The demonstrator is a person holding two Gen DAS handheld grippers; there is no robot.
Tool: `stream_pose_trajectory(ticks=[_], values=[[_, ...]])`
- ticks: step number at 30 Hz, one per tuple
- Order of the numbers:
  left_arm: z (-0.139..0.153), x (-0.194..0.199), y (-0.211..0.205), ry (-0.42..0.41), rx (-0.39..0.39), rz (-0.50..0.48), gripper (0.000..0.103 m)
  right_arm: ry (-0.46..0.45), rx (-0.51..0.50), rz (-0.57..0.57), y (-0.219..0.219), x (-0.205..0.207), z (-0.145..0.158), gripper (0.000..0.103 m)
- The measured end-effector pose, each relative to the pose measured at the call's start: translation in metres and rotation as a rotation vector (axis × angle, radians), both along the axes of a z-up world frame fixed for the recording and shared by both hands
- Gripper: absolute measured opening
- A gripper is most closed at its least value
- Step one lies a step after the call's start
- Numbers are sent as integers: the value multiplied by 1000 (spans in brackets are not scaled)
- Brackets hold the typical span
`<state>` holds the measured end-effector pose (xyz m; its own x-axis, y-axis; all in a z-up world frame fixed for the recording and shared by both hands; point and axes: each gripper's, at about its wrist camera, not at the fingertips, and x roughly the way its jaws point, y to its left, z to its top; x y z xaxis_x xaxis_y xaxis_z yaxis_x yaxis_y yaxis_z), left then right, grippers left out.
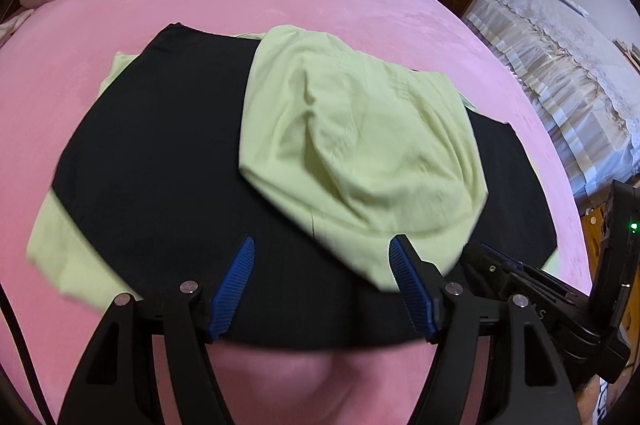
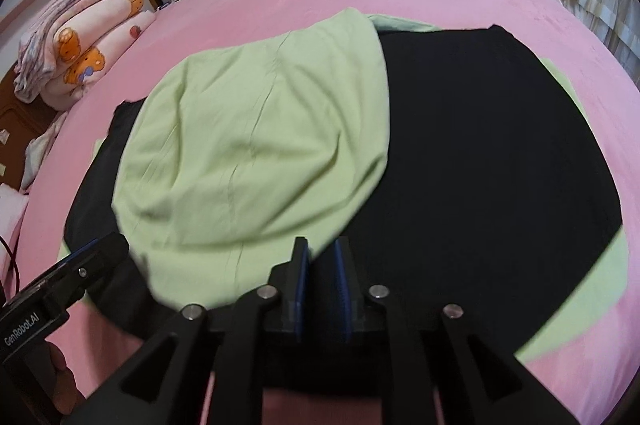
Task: Fold large clothes
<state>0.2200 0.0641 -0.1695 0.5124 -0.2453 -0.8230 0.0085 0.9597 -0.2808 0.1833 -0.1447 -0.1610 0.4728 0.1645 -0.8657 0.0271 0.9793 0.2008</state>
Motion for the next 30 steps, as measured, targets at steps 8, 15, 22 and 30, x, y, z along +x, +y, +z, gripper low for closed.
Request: stream_pose_trajectory(ticks=[8, 15, 22, 30], values=[[28, -60, 12, -30, 44, -6, 69, -25, -15, 82, 24, -49, 24, 15], [60, -69, 23, -85, 0, 27, 73, -72, -57, 153, 48, -78, 51, 16], [85, -74, 21, -106, 29, -39, 74, -176, -81, 148, 62, -91, 89, 45], [87, -93, 44, -124, -5, -37, 78, -214, -65, 118, 73, -89, 103, 45]])
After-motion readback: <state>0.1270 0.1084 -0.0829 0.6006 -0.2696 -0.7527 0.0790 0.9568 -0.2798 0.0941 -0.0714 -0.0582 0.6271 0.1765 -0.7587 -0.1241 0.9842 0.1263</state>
